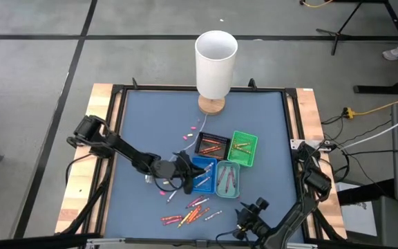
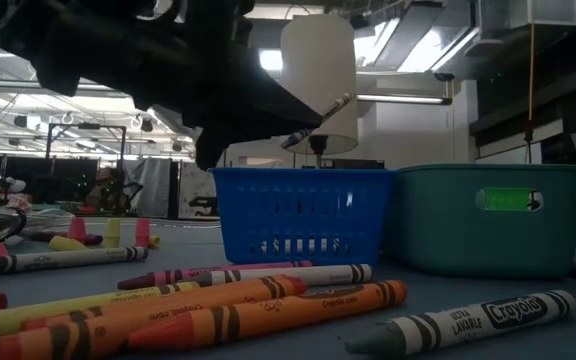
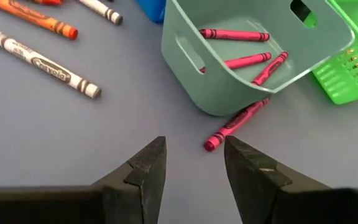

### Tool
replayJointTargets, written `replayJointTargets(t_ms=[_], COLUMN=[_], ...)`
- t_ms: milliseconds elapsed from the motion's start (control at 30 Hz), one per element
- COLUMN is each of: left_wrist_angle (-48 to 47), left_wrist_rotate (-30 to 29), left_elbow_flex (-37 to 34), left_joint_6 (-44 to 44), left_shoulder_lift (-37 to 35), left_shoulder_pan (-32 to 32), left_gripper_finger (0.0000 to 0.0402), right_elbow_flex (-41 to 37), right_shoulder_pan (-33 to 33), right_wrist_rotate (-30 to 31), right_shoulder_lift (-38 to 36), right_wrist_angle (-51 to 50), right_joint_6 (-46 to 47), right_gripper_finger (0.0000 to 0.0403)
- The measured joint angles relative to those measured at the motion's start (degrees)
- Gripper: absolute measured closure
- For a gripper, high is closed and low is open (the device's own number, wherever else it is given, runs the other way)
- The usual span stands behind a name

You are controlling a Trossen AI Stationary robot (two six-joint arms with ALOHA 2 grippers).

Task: Sort crayons
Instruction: Put the gray crayon into the blue bin

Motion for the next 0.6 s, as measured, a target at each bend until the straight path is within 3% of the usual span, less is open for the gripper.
replayJointTargets(t_ms=[300,433,600], left_wrist_angle=[-0.8,-0.87,-0.88], left_wrist_rotate=[0.3,0.26,0.24], left_elbow_flex=[0.62,0.62,0.62], left_joint_6=[2.67,4.48,4.56], left_shoulder_lift=[0.32,0.32,0.32], left_shoulder_pan=[-0.02,-0.04,-0.04], left_gripper_finger=[0.0388,0.0358,0.0321], right_elbow_flex=[-0.04,-2.23,-5.93], right_shoulder_pan=[-0.51,-1.15,-1.03], right_wrist_rotate=[3.65,3.2,1.99], right_shoulder_lift=[0.45,0.45,0.45], right_wrist_angle=[0.09,0.9,0.47], right_joint_6=[1.85,4.15,14.67], right_gripper_finger=[0.0242,0.0242,0.0242])
